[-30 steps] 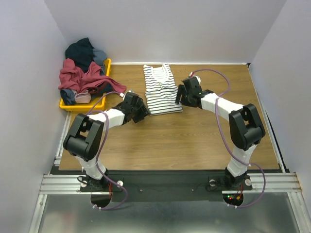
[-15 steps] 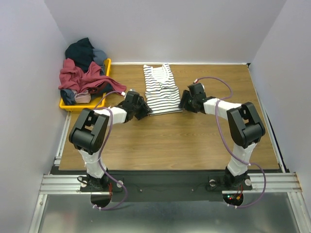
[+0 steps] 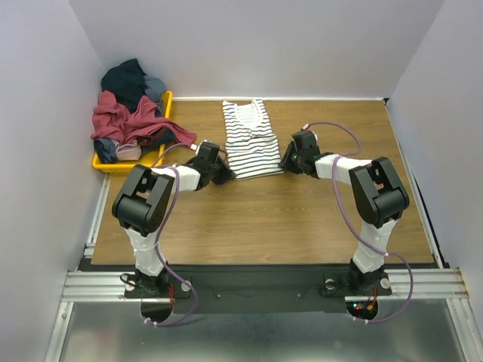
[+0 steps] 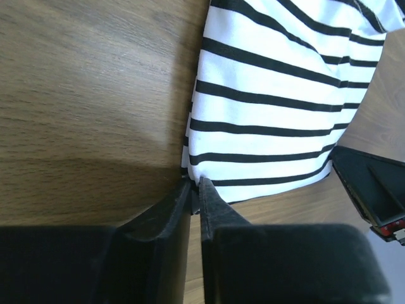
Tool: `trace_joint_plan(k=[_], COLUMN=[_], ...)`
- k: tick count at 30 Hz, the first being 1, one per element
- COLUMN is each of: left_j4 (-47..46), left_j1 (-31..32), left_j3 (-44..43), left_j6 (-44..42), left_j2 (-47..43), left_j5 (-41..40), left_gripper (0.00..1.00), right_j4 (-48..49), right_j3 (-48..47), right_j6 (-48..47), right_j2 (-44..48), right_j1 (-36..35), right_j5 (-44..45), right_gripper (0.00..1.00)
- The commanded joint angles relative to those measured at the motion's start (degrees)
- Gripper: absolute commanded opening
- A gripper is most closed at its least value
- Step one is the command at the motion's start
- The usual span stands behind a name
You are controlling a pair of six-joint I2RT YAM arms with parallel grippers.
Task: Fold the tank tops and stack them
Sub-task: Fold the tank top
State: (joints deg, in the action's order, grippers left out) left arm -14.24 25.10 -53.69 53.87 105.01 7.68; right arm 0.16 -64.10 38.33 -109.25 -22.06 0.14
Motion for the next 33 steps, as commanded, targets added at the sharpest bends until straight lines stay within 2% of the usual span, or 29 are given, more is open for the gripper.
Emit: trace_joint_plan(k=[1,2,3,6,7,9,15,19,25,28,33], left_j4=[4.83,5.1,5.88,7.73,8.17,9.57,13.26,16.17,19.77,20.83,21.53], left_j1=[0.56,0.56,0.65,1.17,1.7,2.4,5.47,8.55,12.33,13.56,14.18], left_j3=[-0.8,-1.06,-1.24,-1.42,-1.24,-0.63,5.17,10.35,18.17,22.21,25.21], left_j6=[-0.6,-0.78,-0.87,-1.22,-1.39,-1.48,-0.34,0.8,3.0,4.05,4.23], left_j2=[1.69,1.69,1.6,1.07,0.38,-0.68,-6.48,-13.67,-21.32,-24.4,-27.23], left_j5=[-1.27,-1.35,-1.35,-1.53,-1.79,-2.49,-2.67,-3.46,-3.12,-2.06,-1.53], left_gripper=[0.12,0.1,0.0,0.0,0.0,0.0,0.0,0.0,0.0,0.0,0.0], right_j4=[-0.69,-0.69,-0.78,-0.69,-0.69,-0.69,-0.95,-3.15,-7.1,-9.21,-10.88], right_j3=[3.27,4.32,4.85,6.87,7.57,8.98,17.24,24.44,33.77,36.58,39.57], right_j6=[1.22,1.31,1.31,1.31,1.31,1.49,2.45,3.77,9.48,15.0,17.4], right_j2=[-0.26,0.18,1.22,3.16,4.73,6.67,15.98,22.93,34.0,37.17,41.4], right_j1=[-0.26,-0.35,-0.35,-0.35,-0.35,-0.43,-0.44,-1.84,-10.09,-18.25,-20.56], right_j5=[-3.22,-3.31,-3.13,-2.96,-3.13,-3.48,-5.59,-6.2,-4.45,-2.08,-0.67], right_gripper=[0.31,0.29,0.26,0.18,0.12,0.1,0.08,0.08,0.08,0.08,0.11])
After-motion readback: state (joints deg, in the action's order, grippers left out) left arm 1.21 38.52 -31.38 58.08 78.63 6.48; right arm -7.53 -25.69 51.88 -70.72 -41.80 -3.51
